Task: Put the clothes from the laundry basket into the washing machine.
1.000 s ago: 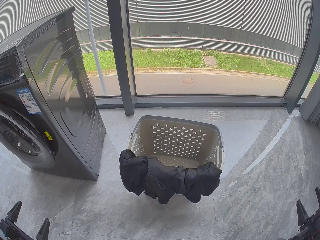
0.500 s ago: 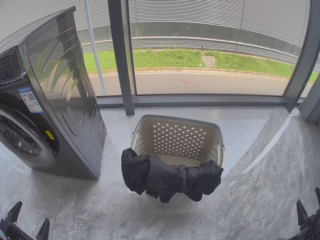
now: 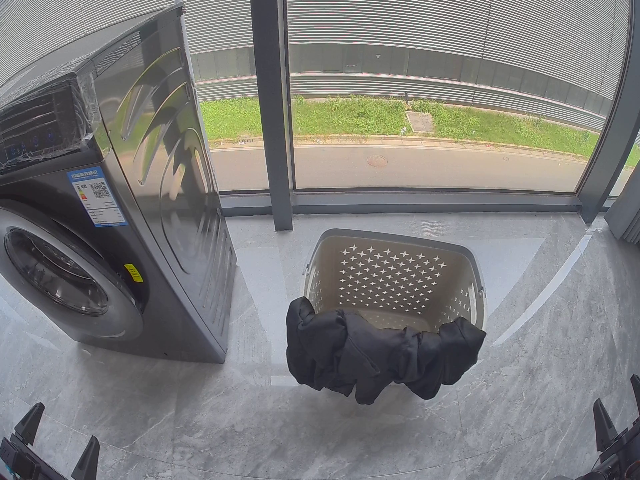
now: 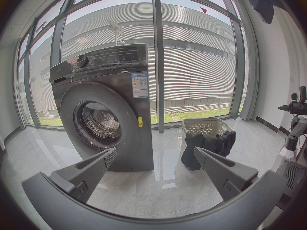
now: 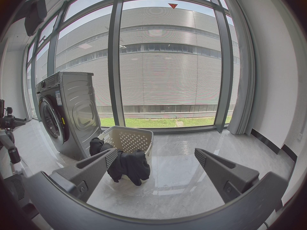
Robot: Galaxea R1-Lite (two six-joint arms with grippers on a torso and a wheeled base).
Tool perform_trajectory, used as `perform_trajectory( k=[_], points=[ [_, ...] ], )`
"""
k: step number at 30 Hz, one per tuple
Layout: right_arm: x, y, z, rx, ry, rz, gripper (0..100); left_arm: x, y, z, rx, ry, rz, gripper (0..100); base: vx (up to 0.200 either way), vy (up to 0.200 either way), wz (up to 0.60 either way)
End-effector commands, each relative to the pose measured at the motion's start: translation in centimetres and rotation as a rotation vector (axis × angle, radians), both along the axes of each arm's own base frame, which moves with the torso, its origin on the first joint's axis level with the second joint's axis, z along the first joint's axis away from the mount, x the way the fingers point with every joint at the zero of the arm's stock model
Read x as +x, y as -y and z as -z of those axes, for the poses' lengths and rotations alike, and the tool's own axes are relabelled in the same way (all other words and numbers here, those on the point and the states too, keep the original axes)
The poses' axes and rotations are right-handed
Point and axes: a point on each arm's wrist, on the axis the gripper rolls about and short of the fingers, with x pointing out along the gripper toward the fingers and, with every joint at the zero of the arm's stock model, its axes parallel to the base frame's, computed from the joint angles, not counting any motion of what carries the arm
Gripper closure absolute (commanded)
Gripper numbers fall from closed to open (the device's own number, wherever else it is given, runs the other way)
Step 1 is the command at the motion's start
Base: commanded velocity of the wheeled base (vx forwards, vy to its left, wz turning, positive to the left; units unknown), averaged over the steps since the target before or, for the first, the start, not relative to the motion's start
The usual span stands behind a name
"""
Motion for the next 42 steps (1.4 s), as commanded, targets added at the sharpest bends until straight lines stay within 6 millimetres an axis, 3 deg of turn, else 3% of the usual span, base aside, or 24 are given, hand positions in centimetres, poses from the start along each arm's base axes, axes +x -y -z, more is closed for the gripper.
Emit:
perform_trajectory(
  k=[1, 42],
  points=[
    [0.01, 0.00, 0.52, 0.000, -0.001, -0.001, 0, 0.00, 0.00, 0.53, 0.000, -0.001, 0.000, 0, 0.000, 0.200, 0.00],
    [0.01, 0.00, 0.52, 0.000, -0.001, -0.001, 0, 0.00, 0.00, 0.53, 0.000, -0.001, -0.001, 0, 0.000, 0.200, 0.00]
  ],
)
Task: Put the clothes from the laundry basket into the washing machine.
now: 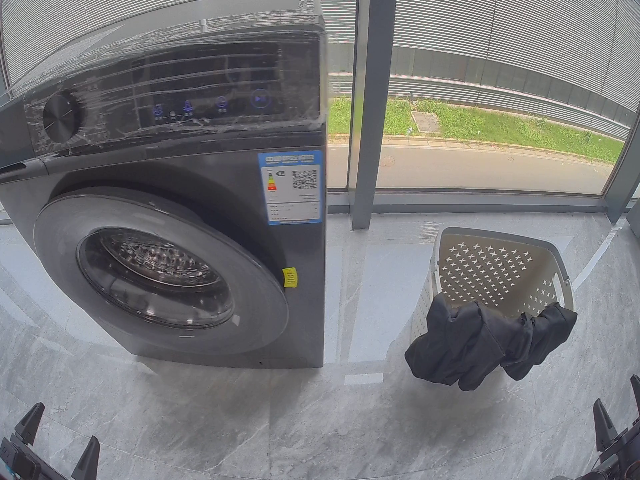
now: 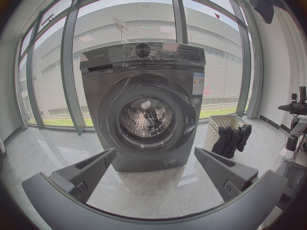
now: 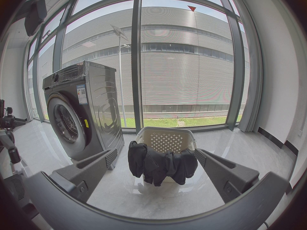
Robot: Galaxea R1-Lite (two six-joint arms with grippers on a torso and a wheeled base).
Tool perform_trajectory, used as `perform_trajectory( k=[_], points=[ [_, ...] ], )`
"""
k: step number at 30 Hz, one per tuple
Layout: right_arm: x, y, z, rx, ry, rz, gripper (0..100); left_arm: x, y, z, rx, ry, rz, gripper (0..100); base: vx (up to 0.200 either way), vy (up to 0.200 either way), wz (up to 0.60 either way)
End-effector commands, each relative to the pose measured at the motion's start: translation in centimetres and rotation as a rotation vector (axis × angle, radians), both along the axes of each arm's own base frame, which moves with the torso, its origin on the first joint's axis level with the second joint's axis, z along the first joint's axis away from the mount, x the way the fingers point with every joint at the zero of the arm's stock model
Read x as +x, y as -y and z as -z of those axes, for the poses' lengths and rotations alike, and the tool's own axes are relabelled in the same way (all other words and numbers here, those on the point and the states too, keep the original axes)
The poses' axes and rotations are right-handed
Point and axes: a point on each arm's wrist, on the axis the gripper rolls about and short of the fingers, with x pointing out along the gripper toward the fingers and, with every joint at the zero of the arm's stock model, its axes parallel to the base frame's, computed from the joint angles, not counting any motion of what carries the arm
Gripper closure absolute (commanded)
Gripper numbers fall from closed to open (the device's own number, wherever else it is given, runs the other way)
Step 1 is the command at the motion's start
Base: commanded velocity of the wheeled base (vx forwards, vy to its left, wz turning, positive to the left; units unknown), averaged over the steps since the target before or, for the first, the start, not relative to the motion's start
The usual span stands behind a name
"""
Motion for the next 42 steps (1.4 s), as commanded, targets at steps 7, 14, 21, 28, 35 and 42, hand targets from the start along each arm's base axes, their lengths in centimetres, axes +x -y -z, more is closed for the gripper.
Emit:
perform_trajectory(
  k=[7, 14, 21, 28, 35, 42],
  points=[
    [0.01, 0.00, 0.52, 0.000, -0.001, -0.001, 0, 0.00, 0.00, 0.53, 0.000, -0.001, 0.000, 0, 0.000, 0.200, 0.00],
    [0.01, 0.00, 0.52, 0.000, -0.001, -0.001, 0, 0.00, 0.00, 0.53, 0.000, -0.001, 0.000, 0, 0.000, 0.200, 0.00],
    [0.01, 0.00, 0.52, 0.000, -0.001, -0.001, 0, 0.00, 0.00, 0.53, 0.000, -0.001, -0.003, 0, 0.000, 0.200, 0.00],
    [0.01, 0.00, 0.52, 0.000, -0.001, -0.001, 0, 0.00, 0.00, 0.53, -0.001, -0.001, -0.001, 0, 0.000, 0.200, 0.00],
    [0.01, 0.00, 0.52, 0.000, -0.001, -0.001, 0, 0.00, 0.00, 0.53, -0.001, -0.001, 0.000, 0, 0.000, 0.029, 0.00],
    [0.01, 0.00, 0.52, 0.000, -0.001, -0.001, 0, 0.00, 0.00, 0.53, -0.001, -0.001, -0.001, 0, 0.000, 0.000, 0.00]
  ],
)
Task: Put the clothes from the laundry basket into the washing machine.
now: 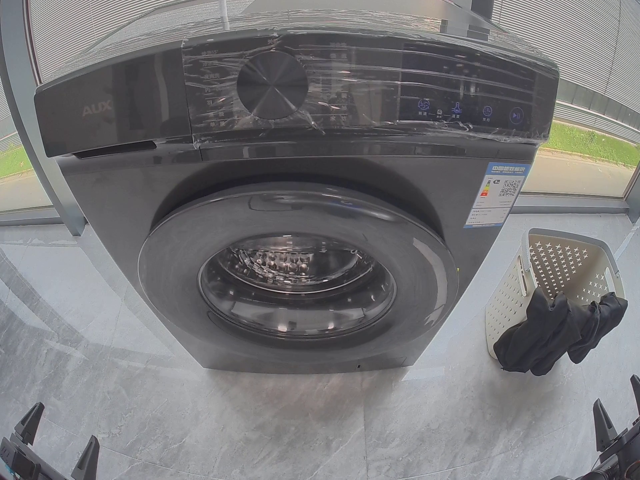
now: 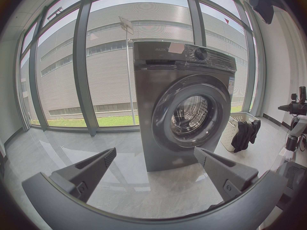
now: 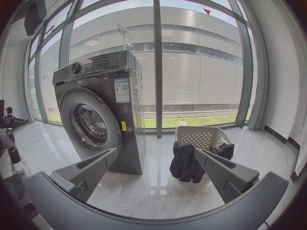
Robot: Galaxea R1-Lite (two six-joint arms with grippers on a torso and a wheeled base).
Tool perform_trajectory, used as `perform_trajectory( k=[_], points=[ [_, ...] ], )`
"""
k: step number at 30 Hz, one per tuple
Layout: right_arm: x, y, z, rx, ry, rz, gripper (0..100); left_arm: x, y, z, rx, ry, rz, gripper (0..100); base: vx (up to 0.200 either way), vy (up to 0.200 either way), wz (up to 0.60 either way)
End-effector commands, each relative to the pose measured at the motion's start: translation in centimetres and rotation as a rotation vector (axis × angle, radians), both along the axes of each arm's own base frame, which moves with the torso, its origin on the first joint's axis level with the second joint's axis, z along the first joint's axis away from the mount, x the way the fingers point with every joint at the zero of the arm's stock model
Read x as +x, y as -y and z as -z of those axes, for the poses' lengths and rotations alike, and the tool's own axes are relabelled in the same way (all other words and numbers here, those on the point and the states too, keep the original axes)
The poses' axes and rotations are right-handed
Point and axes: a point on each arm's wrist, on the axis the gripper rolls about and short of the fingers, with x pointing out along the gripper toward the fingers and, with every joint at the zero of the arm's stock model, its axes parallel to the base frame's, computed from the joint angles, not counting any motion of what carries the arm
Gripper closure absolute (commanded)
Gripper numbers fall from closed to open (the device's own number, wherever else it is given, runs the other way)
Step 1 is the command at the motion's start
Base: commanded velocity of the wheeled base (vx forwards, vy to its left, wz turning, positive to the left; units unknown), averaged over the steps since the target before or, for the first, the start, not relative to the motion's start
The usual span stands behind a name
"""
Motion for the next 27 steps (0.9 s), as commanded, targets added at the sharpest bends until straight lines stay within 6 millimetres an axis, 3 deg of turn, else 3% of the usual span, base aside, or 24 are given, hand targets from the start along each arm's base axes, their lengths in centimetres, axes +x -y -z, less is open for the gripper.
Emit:
perform_trajectory(
  k=[1, 17, 27],
  points=[
    [0.01, 0.00, 0.52, 0.000, -0.001, 0.000, 0, 0.00, 0.00, 0.53, 0.000, -0.001, 0.000, 0, 0.000, 0.000, 0.00],
    [0.01, 0.00, 0.52, 0.000, -0.001, 0.000, 0, 0.00, 0.00, 0.53, -0.002, -0.001, 0.000, 0, 0.000, 0.000, 0.00],
    [0.01, 0.00, 0.52, 0.000, -0.001, 0.000, 0, 0.00, 0.00, 0.53, 0.003, -0.001, 0.002, 0, 0.000, 0.180, 0.00]
  ],
)
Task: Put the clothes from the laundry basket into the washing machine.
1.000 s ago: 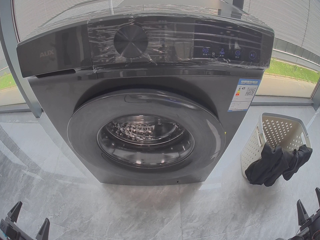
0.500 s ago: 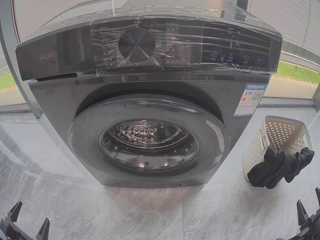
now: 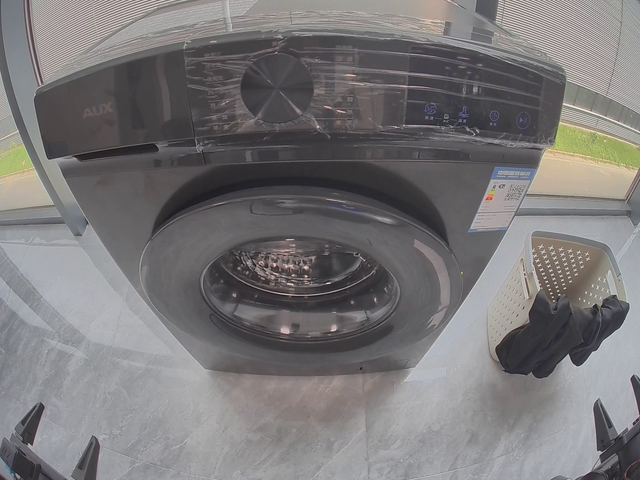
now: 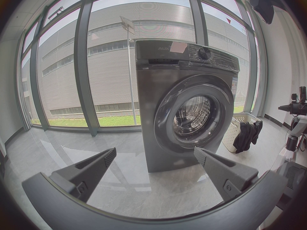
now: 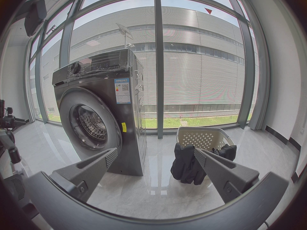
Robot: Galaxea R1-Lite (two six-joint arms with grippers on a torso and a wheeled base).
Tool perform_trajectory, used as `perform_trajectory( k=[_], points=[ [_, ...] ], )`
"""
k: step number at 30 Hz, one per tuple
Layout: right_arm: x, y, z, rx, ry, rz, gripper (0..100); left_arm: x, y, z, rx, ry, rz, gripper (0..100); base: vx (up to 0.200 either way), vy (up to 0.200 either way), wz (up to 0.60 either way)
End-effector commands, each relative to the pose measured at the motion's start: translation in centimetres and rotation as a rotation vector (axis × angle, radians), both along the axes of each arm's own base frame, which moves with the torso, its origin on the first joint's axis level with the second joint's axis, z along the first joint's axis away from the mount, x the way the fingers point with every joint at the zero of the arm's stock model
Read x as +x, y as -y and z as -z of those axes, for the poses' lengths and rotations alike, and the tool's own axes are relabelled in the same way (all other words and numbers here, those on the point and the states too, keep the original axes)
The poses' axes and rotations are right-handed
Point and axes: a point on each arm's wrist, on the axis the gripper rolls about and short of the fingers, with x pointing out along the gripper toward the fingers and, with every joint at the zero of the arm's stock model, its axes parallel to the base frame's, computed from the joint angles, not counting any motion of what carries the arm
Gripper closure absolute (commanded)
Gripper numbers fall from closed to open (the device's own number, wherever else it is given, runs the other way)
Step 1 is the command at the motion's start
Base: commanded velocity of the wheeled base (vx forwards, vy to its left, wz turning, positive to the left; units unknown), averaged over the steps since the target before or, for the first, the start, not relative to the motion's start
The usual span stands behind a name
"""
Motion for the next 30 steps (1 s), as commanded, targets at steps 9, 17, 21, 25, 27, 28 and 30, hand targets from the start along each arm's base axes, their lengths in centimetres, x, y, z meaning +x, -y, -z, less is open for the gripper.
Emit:
perform_trajectory(
  k=[9, 17, 21, 25, 27, 28, 30],
  points=[
    [0.01, 0.00, 0.52, 0.000, -0.001, 0.000, 0, 0.00, 0.00, 0.53, 0.000, -0.001, -0.001, 0, 0.000, 0.000, 0.00],
    [0.01, 0.00, 0.52, 0.000, -0.001, 0.000, 0, 0.00, 0.00, 0.53, 0.000, -0.001, -0.001, 0, 0.000, 0.000, 0.00],
    [0.01, 0.00, 0.52, 0.000, -0.001, 0.000, 0, 0.00, 0.00, 0.53, 0.000, -0.001, -0.001, 0, 0.000, 0.000, 0.00],
    [0.01, 0.00, 0.52, 0.000, -0.001, 0.000, 0, 0.00, 0.00, 0.53, 0.000, -0.001, -0.001, 0, 0.000, 0.000, 0.00],
    [0.01, 0.00, 0.52, 0.000, -0.001, 0.000, 0, 0.00, 0.00, 0.53, -0.002, -0.001, -0.001, 0, 0.000, 0.000, 0.00],
    [0.01, 0.00, 0.52, 0.000, -0.001, 0.000, 0, 0.00, 0.00, 0.53, -0.003, -0.001, 0.001, 0, 0.000, 0.000, 0.00],
    [0.01, 0.00, 0.52, 0.000, -0.001, 0.000, 0, 0.00, 0.00, 0.53, -0.003, -0.001, 0.001, 0, 0.000, 0.000, 0.00]
  ],
)
